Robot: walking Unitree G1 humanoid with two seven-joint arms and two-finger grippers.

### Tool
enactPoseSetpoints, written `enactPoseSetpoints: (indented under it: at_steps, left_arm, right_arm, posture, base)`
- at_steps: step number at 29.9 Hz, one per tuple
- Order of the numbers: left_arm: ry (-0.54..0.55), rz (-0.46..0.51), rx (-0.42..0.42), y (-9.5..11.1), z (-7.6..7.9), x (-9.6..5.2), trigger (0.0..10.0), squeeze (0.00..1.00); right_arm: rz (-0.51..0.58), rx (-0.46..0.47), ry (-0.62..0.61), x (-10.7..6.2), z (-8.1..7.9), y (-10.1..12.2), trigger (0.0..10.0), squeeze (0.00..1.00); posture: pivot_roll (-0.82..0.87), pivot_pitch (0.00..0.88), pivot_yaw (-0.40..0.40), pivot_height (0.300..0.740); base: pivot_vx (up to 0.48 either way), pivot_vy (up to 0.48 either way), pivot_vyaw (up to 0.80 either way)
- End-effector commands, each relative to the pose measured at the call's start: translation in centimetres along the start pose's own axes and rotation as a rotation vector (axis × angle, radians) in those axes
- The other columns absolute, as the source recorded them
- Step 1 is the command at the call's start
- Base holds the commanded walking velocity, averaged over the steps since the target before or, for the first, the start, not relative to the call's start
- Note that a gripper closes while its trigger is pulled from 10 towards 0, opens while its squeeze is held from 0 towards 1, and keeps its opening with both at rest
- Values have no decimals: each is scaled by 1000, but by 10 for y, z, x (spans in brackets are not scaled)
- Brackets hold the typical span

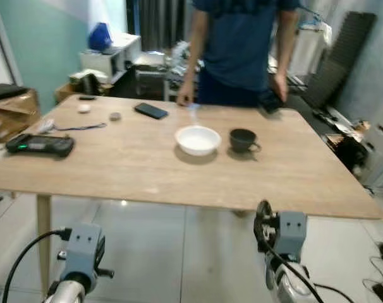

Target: Setting the table

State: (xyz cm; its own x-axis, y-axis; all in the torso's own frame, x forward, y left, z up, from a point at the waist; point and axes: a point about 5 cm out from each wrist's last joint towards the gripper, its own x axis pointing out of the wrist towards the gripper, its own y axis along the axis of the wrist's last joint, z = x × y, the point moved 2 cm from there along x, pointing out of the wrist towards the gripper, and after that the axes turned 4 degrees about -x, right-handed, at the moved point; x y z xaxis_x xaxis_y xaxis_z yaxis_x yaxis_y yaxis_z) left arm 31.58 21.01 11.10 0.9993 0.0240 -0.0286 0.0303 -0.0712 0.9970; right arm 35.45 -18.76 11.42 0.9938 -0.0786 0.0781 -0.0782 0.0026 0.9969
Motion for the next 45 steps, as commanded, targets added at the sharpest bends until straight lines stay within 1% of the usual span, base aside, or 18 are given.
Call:
enactPoseSetpoints:
  at_steps: [1,4,5,7,8,9,10,11,13,14,16,17,20,26,33,43,44,45]
  left_arm:
    - [-11,-5,-14,1,2,-1,10000,0]
    - [-9,40,-50,21,3,2,10000,0]
    - [-9,40,-50,21,3,2,10000,0]
    - [5,70,-82,34,2,4,10000,0]
    - [5,70,-82,34,2,4,10000,0]
    - [10,100,-89,49,0,6,10000,0]
    - [12,115,-87,55,-1,6,10000,0]
    - [12,115,-87,55,-1,6,10000,0]
    - [28,161,-64,66,-4,8,10000,0]
    - [28,161,-64,66,-4,8,10000,0]
    - [56,192,-24,73,-7,9,10000,0]
    - [56,192,-24,73,-7,9,10000,0]
    - [68,198,-8,75,-7,9,10000,0]
    - [61,188,-4,74,-5,8,10000,0]
    - [58,178,-3,75,-3,7,10000,0]
    - [50,179,7,76,-1,7,10000,0]
    - [45,176,2,75,0,7,10000,0]
    - [22,173,-8,76,3,5,10000,0]
  right_arm:
    - [25,14,-33,3,7,9,10000,0]
    - [100,48,-53,9,6,35,10000,0]
    - [100,48,-53,9,6,35,10000,0]
    - [153,71,-56,11,3,53,10000,0]
    - [153,71,-56,11,3,53,10000,0]
    - [220,104,-39,12,-2,72,10000,0]
    - [246,116,-20,12,-5,79,10000,0]
    - [246,116,-20,12,-5,79,10000,0]
    - [280,137,33,11,-15,90,10000,0]
    - [280,137,33,11,-15,90,10000,0]
    - [290,152,91,10,-29,95,10000,0]
    - [290,152,91,10,-29,95,10000,0]
    - [283,171,131,7,-40,95,10000,0]
    - [272,190,168,5,-52,96,10000,0]
    - [261,195,180,3,-54,97,10000,0]
    - [254,170,171,4,-50,97,10000,0]
    - [255,162,170,4,-49,97,10000,0]
    - [253,95,172,4,-47,97,10000,0]
  posture:
    - [60,112,46,740]
    - [59,115,48,740]
    - [59,115,48,740]
    - [60,116,48,740]
    - [60,116,48,740]
    - [62,117,48,740]
    - [63,116,47,740]
    - [63,116,47,740]
    - [64,117,47,740]
    - [64,117,47,740]
    - [66,114,47,740]
    - [66,114,47,740]
    - [72,110,46,740]
    - [76,103,45,740]
    - [78,94,47,740]
    - [81,88,49,740]
    - [82,89,49,740]
    - [81,91,48,740]
  base:
    - [0,0,-756]
    - [0,0,-763]
    - [0,0,-763]
    - [0,0,-775]
    - [0,0,-775]
    - [0,0,0]
    - [0,0,0]
    - [0,0,0]
    - [0,0,0]
    - [0,0,0]
    - [480,0,0]
    - [480,0,0]
    - [480,0,0]
    - [480,0,0]
    - [480,0,0]
    - [480,0,0]
    - [315,0,0]
    - [0,0,0]
